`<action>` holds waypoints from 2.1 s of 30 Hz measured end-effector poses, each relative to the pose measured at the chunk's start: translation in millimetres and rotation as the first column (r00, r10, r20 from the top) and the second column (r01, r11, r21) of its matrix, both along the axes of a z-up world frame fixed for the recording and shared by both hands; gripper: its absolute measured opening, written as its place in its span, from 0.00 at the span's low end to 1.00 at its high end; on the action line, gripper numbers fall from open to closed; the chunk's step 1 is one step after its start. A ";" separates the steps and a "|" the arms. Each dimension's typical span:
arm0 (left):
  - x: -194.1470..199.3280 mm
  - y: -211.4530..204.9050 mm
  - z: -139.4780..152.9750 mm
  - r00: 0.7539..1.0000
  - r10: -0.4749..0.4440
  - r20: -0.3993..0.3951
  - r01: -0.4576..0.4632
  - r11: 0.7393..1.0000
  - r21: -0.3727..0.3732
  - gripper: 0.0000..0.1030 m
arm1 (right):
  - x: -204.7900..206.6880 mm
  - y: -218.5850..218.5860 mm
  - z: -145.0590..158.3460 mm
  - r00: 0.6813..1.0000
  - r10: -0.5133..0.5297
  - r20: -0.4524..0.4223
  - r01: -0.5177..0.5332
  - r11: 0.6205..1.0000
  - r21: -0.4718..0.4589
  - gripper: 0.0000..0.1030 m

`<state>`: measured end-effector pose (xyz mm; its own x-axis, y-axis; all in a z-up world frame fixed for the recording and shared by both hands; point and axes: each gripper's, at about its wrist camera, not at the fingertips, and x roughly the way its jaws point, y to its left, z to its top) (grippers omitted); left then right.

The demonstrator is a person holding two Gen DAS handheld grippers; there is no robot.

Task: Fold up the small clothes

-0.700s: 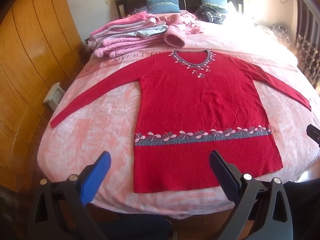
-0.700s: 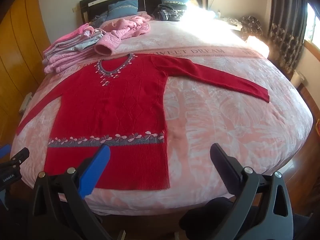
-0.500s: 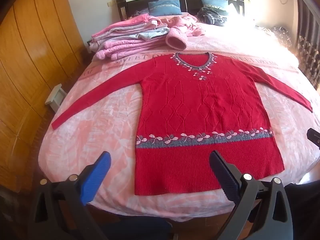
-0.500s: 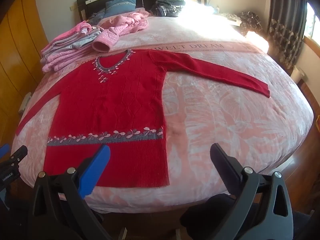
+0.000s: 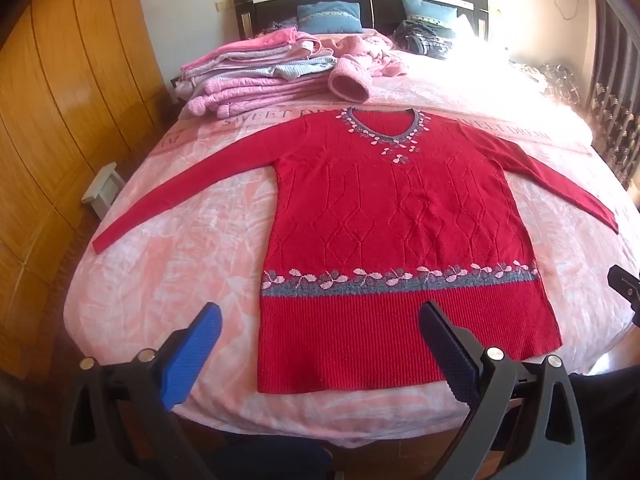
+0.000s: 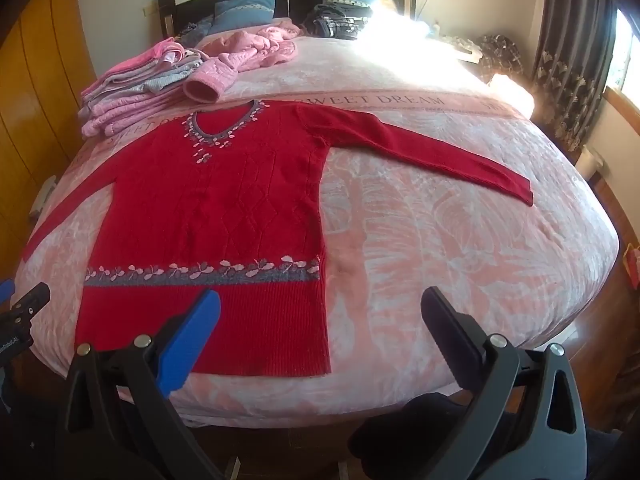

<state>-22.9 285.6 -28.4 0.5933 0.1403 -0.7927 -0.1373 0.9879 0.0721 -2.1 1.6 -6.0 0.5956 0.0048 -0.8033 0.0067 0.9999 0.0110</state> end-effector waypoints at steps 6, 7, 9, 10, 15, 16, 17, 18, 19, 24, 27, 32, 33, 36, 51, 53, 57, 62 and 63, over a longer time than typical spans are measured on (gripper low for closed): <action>0.5 -1.6 -0.5 1.000 -0.001 -0.002 0.001 1.000 0.004 0.96 | -0.1 1.6 -1.1 1.000 0.008 -0.002 -0.008 1.000 0.000 0.97; 0.4 -1.5 -0.4 1.000 -0.001 -0.003 0.001 1.000 0.004 0.96 | -0.2 1.7 -1.1 1.000 0.009 -0.002 -0.009 1.000 0.001 0.97; 0.8 -1.4 -0.5 1.000 0.000 -0.004 0.000 1.000 0.004 0.96 | 0.0 1.5 -1.1 1.000 0.011 0.000 -0.011 1.000 0.000 0.97; 0.7 -1.7 -0.8 1.000 -0.001 -0.004 0.001 1.000 0.004 0.96 | 0.0 1.3 -1.1 1.000 0.009 -0.001 -0.009 1.000 0.003 0.97; 1.3 -2.1 -2.0 1.000 -0.001 -0.006 0.001 1.000 0.006 0.96 | -0.1 1.1 -0.8 1.000 0.010 -0.001 -0.010 1.000 0.007 0.97; 1.3 -2.1 -1.8 1.000 -0.001 -0.005 0.001 1.000 0.005 0.96 | 0.0 1.0 -0.9 1.000 0.010 -0.002 -0.010 1.000 0.009 0.97; 1.6 -2.6 -2.0 1.000 -0.002 -0.006 0.002 1.000 0.007 0.96 | 0.2 0.6 -0.8 1.000 0.010 -0.003 -0.010 1.000 0.010 0.97; 1.6 -2.6 -2.1 1.000 -0.001 -0.006 0.001 1.000 0.007 0.96 | 0.3 0.2 -0.8 1.000 0.011 -0.003 -0.011 1.000 0.011 0.97; 1.6 -2.6 -2.1 1.000 0.000 -0.005 0.000 1.000 0.007 0.96 | 0.3 0.4 -0.7 1.000 0.011 -0.002 -0.011 1.000 0.011 0.97; 1.9 -2.8 -2.5 1.000 -0.001 -0.002 0.001 1.000 0.007 0.96 | -0.5 -0.4 -0.5 1.000 0.014 0.001 -0.014 1.000 0.010 0.97; 2.2 -2.8 -2.6 1.000 -0.002 -0.003 0.002 1.000 0.007 0.96 | -0.4 -0.6 -0.4 1.000 0.014 0.000 -0.014 1.000 0.012 0.97; 2.3 -3.1 -2.3 1.000 0.000 -0.003 0.000 1.000 0.009 0.96 | -0.9 -0.2 -0.1 1.000 0.012 0.003 -0.012 1.000 0.010 0.97; 2.4 -3.2 -2.4 1.000 0.000 -0.002 0.000 1.000 0.009 0.96 | -0.6 -0.2 0.0 1.000 0.013 0.003 -0.013 1.000 0.009 0.97; 2.5 -3.2 -2.4 1.000 -0.001 -0.003 0.001 1.000 0.009 0.96 | -0.6 -0.5 0.2 1.000 0.013 0.005 -0.013 1.000 0.008 0.97; 2.6 -3.3 -2.1 1.000 -0.001 0.000 0.001 1.000 0.011 0.96 | 0.2 -2.1 2.1 1.000 0.010 0.011 -0.010 1.000 0.008 0.97; 2.6 -3.3 -1.8 1.000 -0.003 0.000 0.003 1.000 0.012 0.96 | 0.0 -2.7 1.8 1.000 0.010 0.010 -0.011 1.000 0.009 0.97; 2.7 -3.5 -0.7 1.000 -0.004 -0.001 0.005 1.000 0.013 0.96 | 0.0 -2.8 1.9 1.000 0.010 0.011 -0.010 1.000 0.009 0.97; 2.7 -3.8 -0.9 1.000 -0.003 0.000 0.003 1.000 0.012 0.96 | -0.1 -2.7 1.8 1.000 0.011 0.010 -0.011 1.000 0.009 0.97; 3.0 -3.3 -0.7 1.000 -0.002 0.000 0.002 1.000 0.013 0.96 | -0.2 -2.7 1.8 1.000 0.011 0.010 -0.011 1.000 0.009 0.97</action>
<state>-19.9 282.2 -29.1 0.5940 0.1490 -0.7906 -0.1349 0.9872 0.0847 -2.2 -1.2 -4.2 0.6038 0.0183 -0.7969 -0.0042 0.9998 0.0198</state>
